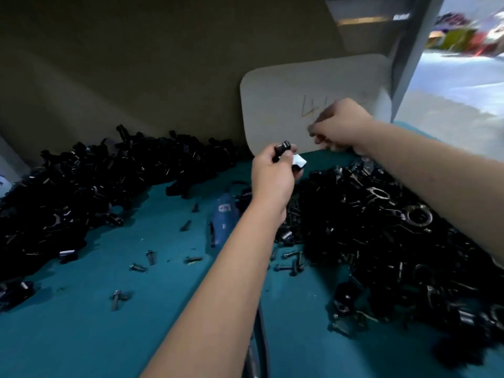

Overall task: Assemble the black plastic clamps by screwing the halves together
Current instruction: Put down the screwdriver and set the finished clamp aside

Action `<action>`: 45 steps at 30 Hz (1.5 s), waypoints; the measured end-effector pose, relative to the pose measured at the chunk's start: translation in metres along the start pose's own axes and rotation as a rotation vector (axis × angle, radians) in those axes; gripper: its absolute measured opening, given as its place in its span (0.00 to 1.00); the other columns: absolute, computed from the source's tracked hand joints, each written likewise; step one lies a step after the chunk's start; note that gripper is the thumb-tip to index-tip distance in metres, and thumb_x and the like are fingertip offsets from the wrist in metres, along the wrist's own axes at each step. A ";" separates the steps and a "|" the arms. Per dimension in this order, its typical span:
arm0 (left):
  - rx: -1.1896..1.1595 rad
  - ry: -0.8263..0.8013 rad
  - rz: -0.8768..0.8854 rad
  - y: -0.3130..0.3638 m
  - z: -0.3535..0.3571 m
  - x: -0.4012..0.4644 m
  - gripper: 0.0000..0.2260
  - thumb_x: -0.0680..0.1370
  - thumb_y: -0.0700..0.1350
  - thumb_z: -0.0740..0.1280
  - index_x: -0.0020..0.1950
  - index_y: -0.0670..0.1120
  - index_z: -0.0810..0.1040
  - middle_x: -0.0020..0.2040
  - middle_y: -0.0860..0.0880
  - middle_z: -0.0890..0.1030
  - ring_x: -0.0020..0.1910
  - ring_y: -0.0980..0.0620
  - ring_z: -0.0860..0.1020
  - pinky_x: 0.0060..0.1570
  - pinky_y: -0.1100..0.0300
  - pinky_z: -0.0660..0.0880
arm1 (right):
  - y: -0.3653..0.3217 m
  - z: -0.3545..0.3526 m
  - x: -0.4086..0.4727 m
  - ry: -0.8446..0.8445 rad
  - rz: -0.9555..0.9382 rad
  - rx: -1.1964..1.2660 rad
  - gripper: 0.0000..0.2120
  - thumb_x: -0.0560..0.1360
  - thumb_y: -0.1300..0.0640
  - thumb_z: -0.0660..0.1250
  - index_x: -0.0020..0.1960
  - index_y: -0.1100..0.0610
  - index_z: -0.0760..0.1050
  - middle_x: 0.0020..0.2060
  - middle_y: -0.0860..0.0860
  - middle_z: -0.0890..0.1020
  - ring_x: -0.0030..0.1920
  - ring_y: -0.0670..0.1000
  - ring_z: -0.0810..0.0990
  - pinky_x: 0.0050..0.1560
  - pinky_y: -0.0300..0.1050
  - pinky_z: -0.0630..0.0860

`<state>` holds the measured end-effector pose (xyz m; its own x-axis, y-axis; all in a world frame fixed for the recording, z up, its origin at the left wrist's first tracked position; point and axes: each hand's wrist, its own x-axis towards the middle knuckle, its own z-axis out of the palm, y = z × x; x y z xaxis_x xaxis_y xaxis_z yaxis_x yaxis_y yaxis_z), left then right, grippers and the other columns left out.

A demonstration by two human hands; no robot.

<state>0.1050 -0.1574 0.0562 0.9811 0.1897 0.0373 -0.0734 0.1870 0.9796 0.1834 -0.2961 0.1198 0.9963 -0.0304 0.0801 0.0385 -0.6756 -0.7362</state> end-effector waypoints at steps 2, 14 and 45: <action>-0.020 -0.066 -0.023 0.000 0.034 0.000 0.11 0.86 0.37 0.60 0.49 0.45 0.80 0.48 0.49 0.78 0.46 0.49 0.79 0.52 0.55 0.83 | 0.031 -0.035 0.021 0.014 0.053 -0.441 0.10 0.78 0.55 0.72 0.53 0.62 0.84 0.44 0.60 0.85 0.41 0.58 0.83 0.42 0.47 0.81; 0.089 -0.230 -0.030 -0.017 0.104 0.011 0.08 0.85 0.38 0.61 0.52 0.45 0.80 0.49 0.50 0.79 0.41 0.48 0.81 0.44 0.58 0.84 | 0.155 -0.103 0.091 -0.221 0.341 -0.621 0.49 0.77 0.35 0.69 0.85 0.56 0.48 0.83 0.58 0.56 0.82 0.60 0.56 0.80 0.53 0.56; 0.257 0.254 0.064 -0.001 -0.025 0.037 0.05 0.82 0.44 0.67 0.55 0.51 0.73 0.49 0.52 0.77 0.32 0.57 0.82 0.35 0.61 0.78 | 0.002 0.063 0.064 -0.441 -0.335 -0.608 0.05 0.79 0.52 0.74 0.48 0.52 0.81 0.55 0.53 0.84 0.54 0.56 0.82 0.56 0.46 0.78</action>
<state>0.1366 -0.1265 0.0514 0.8980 0.4324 0.0816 -0.0544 -0.0748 0.9957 0.2520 -0.2529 0.0813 0.8827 0.4505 -0.1339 0.4173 -0.8823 -0.2176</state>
